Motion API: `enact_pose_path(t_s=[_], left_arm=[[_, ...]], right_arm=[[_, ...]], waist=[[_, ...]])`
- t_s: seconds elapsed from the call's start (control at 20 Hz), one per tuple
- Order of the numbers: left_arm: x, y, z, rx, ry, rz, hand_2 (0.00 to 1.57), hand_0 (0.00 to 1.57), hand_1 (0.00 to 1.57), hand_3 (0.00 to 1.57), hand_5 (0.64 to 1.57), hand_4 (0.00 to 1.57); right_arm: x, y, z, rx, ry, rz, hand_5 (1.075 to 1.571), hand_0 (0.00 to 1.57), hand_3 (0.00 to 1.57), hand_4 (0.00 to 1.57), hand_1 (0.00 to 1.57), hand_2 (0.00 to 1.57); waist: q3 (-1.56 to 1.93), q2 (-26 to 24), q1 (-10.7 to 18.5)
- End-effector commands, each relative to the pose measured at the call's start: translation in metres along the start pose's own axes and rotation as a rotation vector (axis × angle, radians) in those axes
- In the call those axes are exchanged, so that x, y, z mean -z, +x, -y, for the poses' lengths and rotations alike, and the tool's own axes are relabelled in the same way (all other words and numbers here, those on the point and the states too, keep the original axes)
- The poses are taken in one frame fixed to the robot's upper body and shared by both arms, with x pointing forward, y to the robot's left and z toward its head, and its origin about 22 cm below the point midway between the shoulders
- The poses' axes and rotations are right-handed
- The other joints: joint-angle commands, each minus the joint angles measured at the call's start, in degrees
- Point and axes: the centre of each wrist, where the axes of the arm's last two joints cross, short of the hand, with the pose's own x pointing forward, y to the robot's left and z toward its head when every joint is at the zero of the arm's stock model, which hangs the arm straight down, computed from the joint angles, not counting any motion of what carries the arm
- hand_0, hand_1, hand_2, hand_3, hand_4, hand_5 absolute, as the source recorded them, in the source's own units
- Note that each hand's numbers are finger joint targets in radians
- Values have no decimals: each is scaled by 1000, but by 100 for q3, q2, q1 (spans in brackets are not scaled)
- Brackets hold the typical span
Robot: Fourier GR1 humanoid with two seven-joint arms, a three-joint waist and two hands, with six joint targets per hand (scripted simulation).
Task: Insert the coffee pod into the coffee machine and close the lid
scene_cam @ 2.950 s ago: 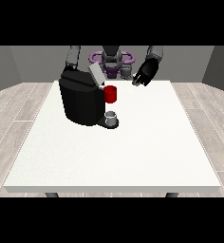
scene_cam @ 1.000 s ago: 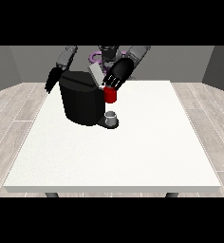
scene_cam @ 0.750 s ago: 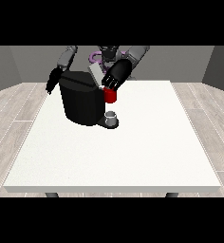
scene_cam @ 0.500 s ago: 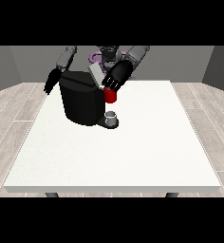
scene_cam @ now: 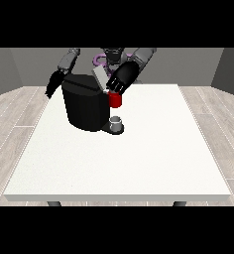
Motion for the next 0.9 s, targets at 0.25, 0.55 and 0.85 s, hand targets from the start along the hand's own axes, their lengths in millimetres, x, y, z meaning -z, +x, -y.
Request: enact_pose_path(t_s=[0.25,0.55,0.85], left_arm=[[-8,-7,-16,130,83,-25,1228,1209,1209,1132,1571,0],[1,1,9,189,30,-1,1178,1160,1160,1050,1571,0],[-12,-38,12,116,76,-21,1129,1110,1110,973,1571,0]], right_arm=[[2,4,11,-20,0,38,1571,0,0,0,0,0],[-1,-2,-1,11,-28,14,1571,0,0,0,0,0],[-11,10,-6,-2,2,-23,1571,0,0,0,0,0]], waist=[[1,231,-135],[1,124,26],[-5,70,-236]])
